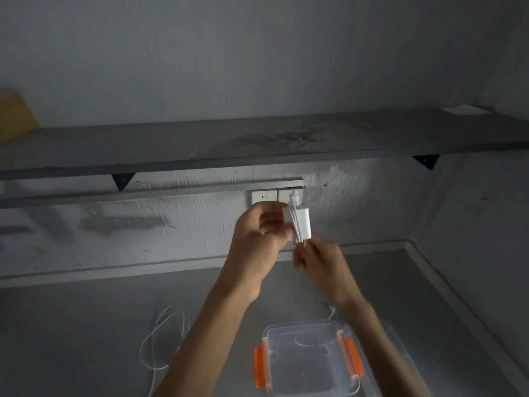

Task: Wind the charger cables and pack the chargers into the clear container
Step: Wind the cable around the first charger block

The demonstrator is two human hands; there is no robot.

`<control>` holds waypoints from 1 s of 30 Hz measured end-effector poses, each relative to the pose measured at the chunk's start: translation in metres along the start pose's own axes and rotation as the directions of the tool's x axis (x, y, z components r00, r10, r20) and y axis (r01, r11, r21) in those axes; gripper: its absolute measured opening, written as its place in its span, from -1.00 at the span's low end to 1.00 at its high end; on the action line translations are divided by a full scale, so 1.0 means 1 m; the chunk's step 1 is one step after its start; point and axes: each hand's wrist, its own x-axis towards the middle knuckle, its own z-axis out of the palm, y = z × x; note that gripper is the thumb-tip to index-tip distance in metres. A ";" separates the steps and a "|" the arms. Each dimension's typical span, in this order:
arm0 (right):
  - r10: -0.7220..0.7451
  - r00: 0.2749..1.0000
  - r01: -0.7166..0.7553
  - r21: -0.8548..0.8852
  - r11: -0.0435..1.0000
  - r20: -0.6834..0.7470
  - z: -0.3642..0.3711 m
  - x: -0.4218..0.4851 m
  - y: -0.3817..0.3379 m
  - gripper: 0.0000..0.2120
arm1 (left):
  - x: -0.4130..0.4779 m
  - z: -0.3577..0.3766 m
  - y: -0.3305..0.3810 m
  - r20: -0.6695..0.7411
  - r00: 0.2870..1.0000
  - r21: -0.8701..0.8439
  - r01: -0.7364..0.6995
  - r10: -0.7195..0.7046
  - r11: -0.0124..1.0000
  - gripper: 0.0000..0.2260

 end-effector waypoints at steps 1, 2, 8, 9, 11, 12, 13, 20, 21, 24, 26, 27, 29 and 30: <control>0.024 1.000 -0.024 -0.024 0.999 -0.004 0.006 -0.012 0.001 -0.72 | 0.005 0.000 -0.002 -0.018 0.999 -0.061 0.030 -0.031 0.998 -0.72; 0.045 0.999 -0.045 -0.046 0.998 0.007 0.010 -0.025 0.000 -0.77 | 0.010 0.000 -0.004 -0.035 0.998 -0.107 0.057 -0.061 0.993 -0.72; -0.022 0.989 0.094 -0.504 0.859 0.148 -0.022 -0.059 -0.034 -0.76 | 0.024 0.009 -0.029 -0.131 0.968 -0.156 0.194 -0.215 0.969 -0.76; -0.090 0.987 0.153 -0.582 0.798 0.135 -0.031 -0.057 -0.041 -0.80 | 0.023 0.012 -0.034 -0.120 0.964 -0.145 0.221 -0.239 0.964 -0.77; -0.195 0.970 0.239 -0.692 0.681 0.143 -0.051 -0.051 -0.057 -0.86 | 0.017 0.018 -0.041 -0.058 0.964 -0.109 0.251 -0.259 0.962 -0.77; -0.221 0.961 0.270 -0.715 0.645 0.164 -0.059 -0.047 -0.064 -0.87 | 0.014 0.020 -0.043 -0.023 0.967 -0.087 0.250 -0.253 0.964 -0.78; -0.241 0.951 0.304 -0.723 0.620 0.194 -0.067 -0.042 -0.069 -0.86 | 0.012 0.022 -0.043 0.005 0.971 -0.064 0.239 -0.239 0.969 -0.78; -0.309 0.900 0.436 -0.667 0.604 0.307 -0.089 -0.030 -0.078 -0.83 | 0.020 0.017 -0.025 0.070 0.976 -0.104 0.214 -0.207 0.971 -0.80; -0.307 0.904 0.426 -0.664 0.614 0.297 -0.089 -0.032 -0.076 -0.82 | 0.022 0.015 -0.022 0.074 0.973 -0.144 0.227 -0.218 0.963 -0.80; -0.314 0.908 0.417 -0.654 0.631 0.276 -0.082 -0.036 -0.073 -0.84 | 0.026 0.014 -0.018 0.050 0.968 -0.149 0.251 -0.246 0.957 -0.79; -0.316 0.909 0.414 -0.669 0.617 0.271 -0.084 -0.030 -0.071 -0.83 | 0.018 0.021 -0.021 0.059 0.972 -0.049 0.231 -0.228 0.972 -0.79; -0.330 0.905 0.421 -0.676 0.605 0.269 -0.086 -0.023 -0.071 -0.80 | 0.011 0.025 -0.025 0.083 0.975 0.017 0.203 -0.204 0.979 -0.79; -0.390 0.890 0.441 -0.659 0.609 0.235 -0.094 -0.005 -0.070 -0.85 | -0.004 0.030 -0.030 0.133 0.985 0.186 0.084 -0.110 0.979 -0.79; -0.419 0.884 0.447 -0.636 0.629 0.208 -0.098 0.004 -0.067 -0.93 | -0.009 0.030 -0.031 0.150 0.988 0.270 0.005 -0.047 0.963 -0.79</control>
